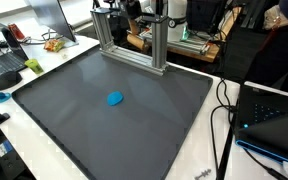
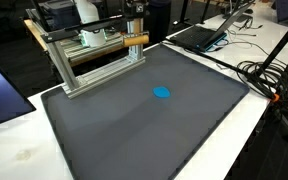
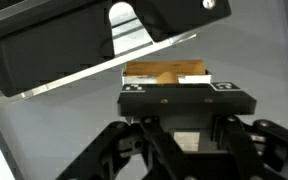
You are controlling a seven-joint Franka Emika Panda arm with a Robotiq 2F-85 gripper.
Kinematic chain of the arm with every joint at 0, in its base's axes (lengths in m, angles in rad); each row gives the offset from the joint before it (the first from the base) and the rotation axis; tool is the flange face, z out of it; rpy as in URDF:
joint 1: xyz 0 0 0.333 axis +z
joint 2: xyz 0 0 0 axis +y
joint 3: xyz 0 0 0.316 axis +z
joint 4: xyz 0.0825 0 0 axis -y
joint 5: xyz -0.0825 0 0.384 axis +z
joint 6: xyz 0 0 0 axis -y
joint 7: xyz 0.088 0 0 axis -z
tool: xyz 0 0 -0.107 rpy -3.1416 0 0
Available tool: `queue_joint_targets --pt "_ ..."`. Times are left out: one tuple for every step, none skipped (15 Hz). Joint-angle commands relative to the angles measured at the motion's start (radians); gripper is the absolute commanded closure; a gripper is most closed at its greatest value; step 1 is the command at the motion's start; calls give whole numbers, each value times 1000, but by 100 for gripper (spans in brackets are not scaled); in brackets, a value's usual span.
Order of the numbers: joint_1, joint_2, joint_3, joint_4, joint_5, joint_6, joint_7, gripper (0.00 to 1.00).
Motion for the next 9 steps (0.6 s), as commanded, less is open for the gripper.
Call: queue_joint_targets --pt "-6 -96 12 -116 -15 -18 -155 78" --pt "-7 -113 15 -143 -24 -11 -172 78" --pt "-7 -135 18 -174 -37 -3 -187 78" --pt "-9 -156 22 -202 -48 27 -177 78" --pt "-12 -67 18 -117 -18 27 -150 53" --pt "-12 -82 20 -135 -24 43 -152 53" --pt "-13 -95 21 -149 -28 53 -153 53" --pt "-13 -104 22 -157 -29 59 -153 53" --pt "-13 -109 23 -162 -30 63 -153 53"
